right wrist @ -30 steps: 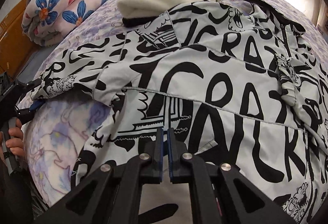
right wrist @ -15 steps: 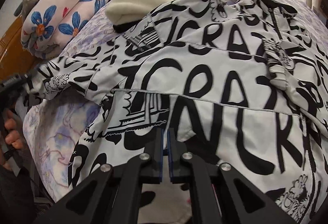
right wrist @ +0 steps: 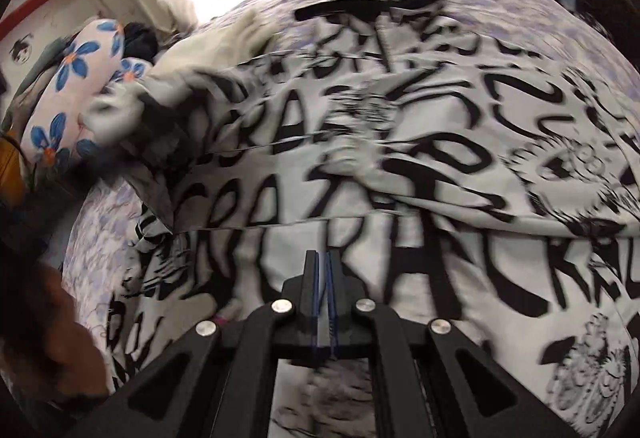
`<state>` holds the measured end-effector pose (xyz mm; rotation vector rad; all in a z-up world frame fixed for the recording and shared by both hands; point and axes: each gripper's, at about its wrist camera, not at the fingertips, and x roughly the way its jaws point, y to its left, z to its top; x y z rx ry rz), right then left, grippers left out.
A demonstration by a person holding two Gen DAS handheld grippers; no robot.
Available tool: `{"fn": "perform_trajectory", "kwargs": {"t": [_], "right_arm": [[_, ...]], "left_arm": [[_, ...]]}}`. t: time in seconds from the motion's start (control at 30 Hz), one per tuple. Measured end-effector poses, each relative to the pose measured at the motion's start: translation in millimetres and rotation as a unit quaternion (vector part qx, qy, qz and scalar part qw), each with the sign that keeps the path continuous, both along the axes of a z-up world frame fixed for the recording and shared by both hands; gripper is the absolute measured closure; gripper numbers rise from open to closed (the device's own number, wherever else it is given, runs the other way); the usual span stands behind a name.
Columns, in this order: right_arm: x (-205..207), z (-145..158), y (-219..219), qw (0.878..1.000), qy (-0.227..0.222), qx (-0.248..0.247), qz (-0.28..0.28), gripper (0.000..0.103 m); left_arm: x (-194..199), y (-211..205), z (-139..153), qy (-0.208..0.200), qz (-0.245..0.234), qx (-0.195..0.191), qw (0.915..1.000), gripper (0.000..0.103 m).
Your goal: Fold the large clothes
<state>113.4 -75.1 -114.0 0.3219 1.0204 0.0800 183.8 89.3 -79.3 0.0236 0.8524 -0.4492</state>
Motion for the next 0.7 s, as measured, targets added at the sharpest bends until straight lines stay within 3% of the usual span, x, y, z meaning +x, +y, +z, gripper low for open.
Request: {"fn": "perform_trajectory", "kwargs": {"t": [0.07,0.17,0.23,0.33,0.6,0.67,0.7], "right_arm": [[-6.7,-4.0,-20.5,1.0,0.006,0.0,-0.015,0.099],[-13.9,-8.1,-42.2,1.0,0.01,0.006,-0.028,0.099],[-16.9,-9.6,-50.0,0.999,0.008,0.01,-0.03,0.099],[-18.6,-8.2,-52.2,1.0,-0.001,0.016,-0.022,0.099],[-9.1,11.0,-20.8,0.998,-0.039,0.037,0.031,0.099],[-6.7,15.7,-7.3,0.997,-0.046,0.031,0.056,0.089],[-5.3,17.9,0.5,0.996,-0.05,0.026,0.071,0.069]], "left_arm": [[-0.2,-18.2,-33.4,0.038,-0.008,0.022,0.999,0.092],[-1.2,-25.4,-58.7,0.092,-0.017,0.027,0.9952,0.072],[-13.0,-18.6,-57.8,0.108,-0.024,0.013,0.9938,0.05],[-21.1,-8.0,-42.2,0.109,-0.03,-0.014,0.9935,0.029],[-45.1,32.7,10.2,0.057,0.011,-0.023,0.9981,0.025],[-49.4,47.7,19.9,0.048,0.033,-0.029,0.9979,0.024],[-52.7,58.0,22.7,0.046,0.047,-0.03,0.9974,0.023]]}}
